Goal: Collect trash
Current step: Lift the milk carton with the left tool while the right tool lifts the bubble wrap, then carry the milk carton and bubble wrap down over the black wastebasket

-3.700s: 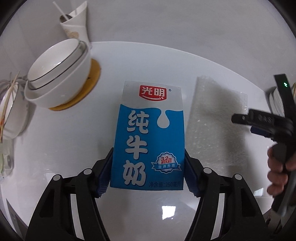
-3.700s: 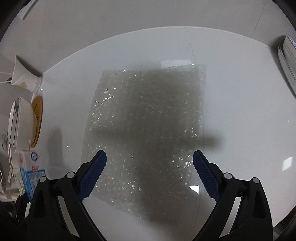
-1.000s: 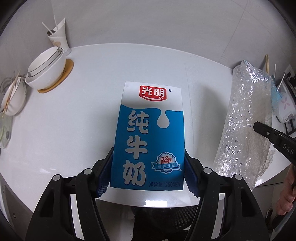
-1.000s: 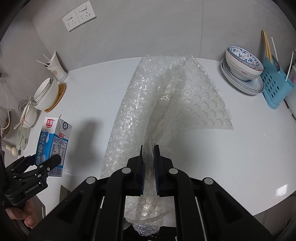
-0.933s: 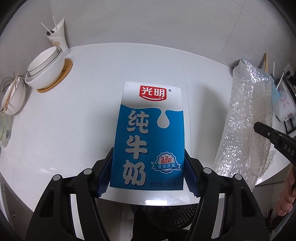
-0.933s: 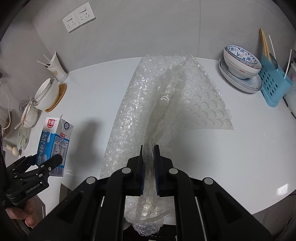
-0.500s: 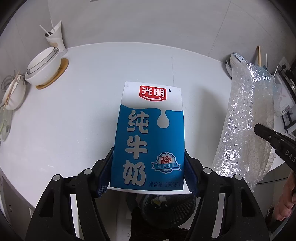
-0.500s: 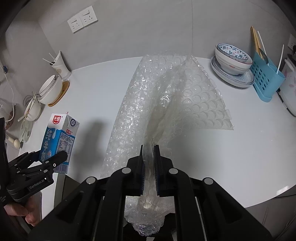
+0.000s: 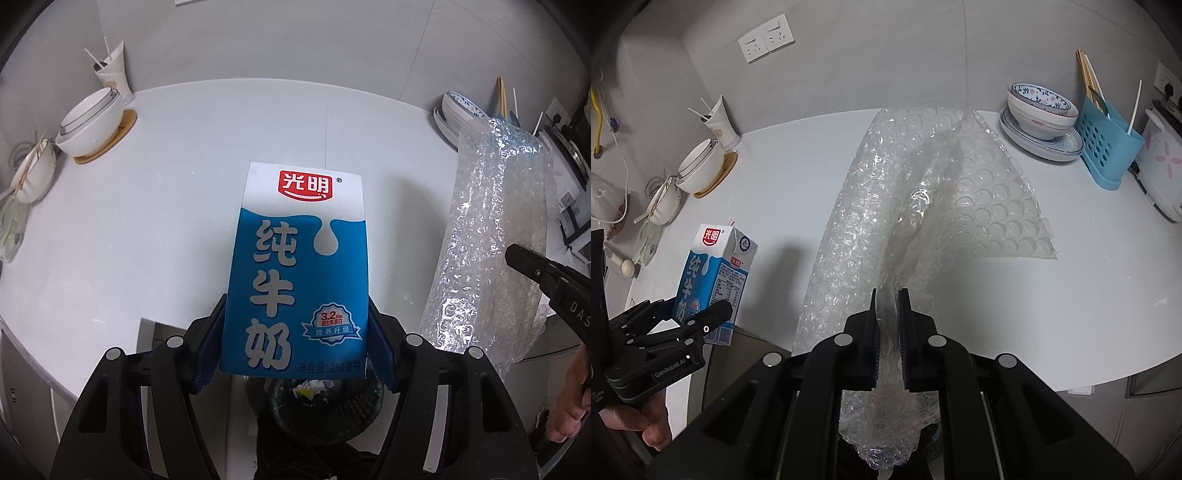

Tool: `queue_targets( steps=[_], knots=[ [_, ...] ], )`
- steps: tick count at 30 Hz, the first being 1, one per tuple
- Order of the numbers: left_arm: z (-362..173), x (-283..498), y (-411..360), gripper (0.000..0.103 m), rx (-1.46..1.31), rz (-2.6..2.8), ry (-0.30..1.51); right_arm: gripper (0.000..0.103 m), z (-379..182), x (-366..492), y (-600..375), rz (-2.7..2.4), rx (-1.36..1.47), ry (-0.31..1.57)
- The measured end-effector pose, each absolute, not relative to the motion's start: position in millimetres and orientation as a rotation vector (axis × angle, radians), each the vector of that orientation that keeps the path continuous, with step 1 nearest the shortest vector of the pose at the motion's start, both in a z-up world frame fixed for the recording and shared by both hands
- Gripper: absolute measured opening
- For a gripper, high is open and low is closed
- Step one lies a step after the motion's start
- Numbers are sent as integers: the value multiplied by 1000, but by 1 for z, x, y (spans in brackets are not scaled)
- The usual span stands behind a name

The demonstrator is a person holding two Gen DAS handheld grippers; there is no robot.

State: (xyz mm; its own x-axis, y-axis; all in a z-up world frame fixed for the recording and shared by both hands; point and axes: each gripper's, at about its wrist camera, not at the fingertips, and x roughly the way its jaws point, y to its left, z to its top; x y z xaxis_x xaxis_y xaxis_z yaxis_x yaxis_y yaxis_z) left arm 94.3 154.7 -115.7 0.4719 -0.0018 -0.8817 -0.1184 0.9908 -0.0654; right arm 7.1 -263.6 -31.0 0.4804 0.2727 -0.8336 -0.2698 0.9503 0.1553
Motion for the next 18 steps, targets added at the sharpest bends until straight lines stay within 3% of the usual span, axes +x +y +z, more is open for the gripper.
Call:
queue_targets(
  steps=[18],
  knots=[
    [-142,55,146,65,-137,82,1083,8,-45,-57,-279,421,-28,1000]
  ],
)
